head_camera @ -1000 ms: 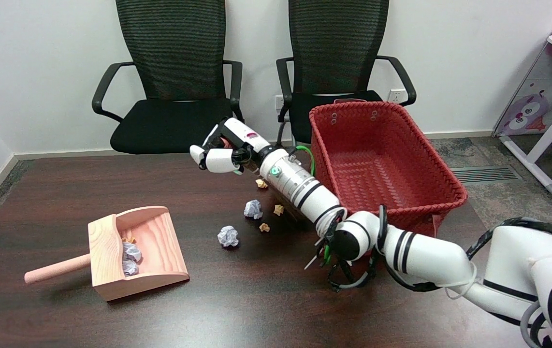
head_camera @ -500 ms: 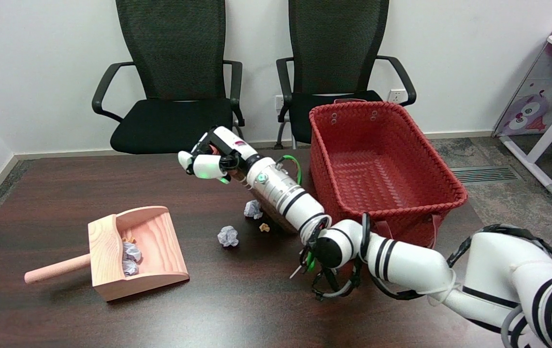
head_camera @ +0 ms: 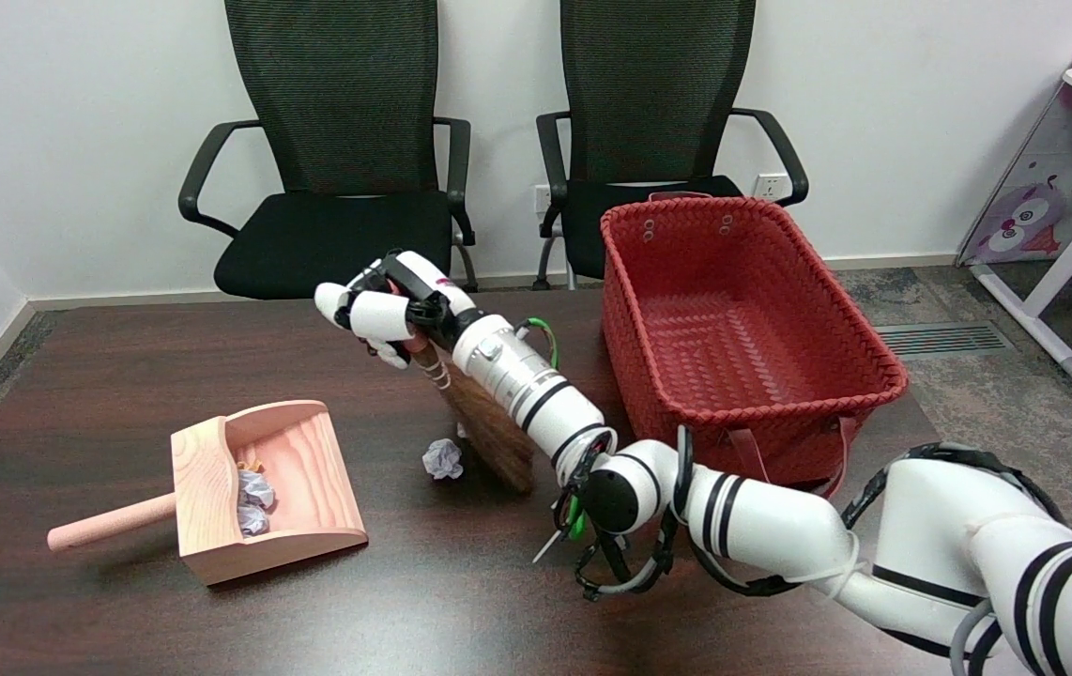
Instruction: Sweep the paper ball into the dustpan.
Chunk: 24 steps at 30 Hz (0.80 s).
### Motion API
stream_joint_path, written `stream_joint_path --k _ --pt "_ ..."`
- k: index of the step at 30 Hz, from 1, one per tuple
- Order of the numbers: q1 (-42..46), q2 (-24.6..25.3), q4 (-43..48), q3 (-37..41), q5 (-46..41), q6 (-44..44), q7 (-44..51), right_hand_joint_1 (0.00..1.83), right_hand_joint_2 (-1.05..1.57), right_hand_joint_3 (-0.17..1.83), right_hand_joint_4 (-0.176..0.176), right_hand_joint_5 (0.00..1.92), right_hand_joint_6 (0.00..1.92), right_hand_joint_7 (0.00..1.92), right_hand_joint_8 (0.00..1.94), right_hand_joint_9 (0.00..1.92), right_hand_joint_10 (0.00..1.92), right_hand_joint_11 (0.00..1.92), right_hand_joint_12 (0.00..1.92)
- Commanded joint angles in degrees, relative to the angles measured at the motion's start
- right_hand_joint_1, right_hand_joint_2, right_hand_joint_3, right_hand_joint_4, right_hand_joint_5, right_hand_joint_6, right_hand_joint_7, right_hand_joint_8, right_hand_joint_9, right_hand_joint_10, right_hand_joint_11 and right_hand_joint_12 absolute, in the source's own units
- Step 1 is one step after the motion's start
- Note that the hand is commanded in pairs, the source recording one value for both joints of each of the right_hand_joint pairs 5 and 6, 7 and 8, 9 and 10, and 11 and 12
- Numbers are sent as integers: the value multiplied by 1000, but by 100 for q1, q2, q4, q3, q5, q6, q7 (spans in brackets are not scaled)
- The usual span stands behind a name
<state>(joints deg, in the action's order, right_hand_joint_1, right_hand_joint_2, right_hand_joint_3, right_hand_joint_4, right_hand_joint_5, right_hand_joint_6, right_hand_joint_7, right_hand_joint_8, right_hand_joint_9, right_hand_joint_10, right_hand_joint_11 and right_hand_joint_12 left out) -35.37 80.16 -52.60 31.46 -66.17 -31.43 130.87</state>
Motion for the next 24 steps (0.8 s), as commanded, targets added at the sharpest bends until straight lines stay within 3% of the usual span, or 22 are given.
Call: stream_joint_path --k 1,24 --pt "-40 251 -41 -52 -340 -26 -1577 779 1137 1685 28 1920 1920 1920 1920 1920 1920 1920 1920" --pt "-84 254 -87 -52 -501 -35 -3023 759 1116 1678 18 1920 1920 1920 1920 1920 1920 1920 1920"
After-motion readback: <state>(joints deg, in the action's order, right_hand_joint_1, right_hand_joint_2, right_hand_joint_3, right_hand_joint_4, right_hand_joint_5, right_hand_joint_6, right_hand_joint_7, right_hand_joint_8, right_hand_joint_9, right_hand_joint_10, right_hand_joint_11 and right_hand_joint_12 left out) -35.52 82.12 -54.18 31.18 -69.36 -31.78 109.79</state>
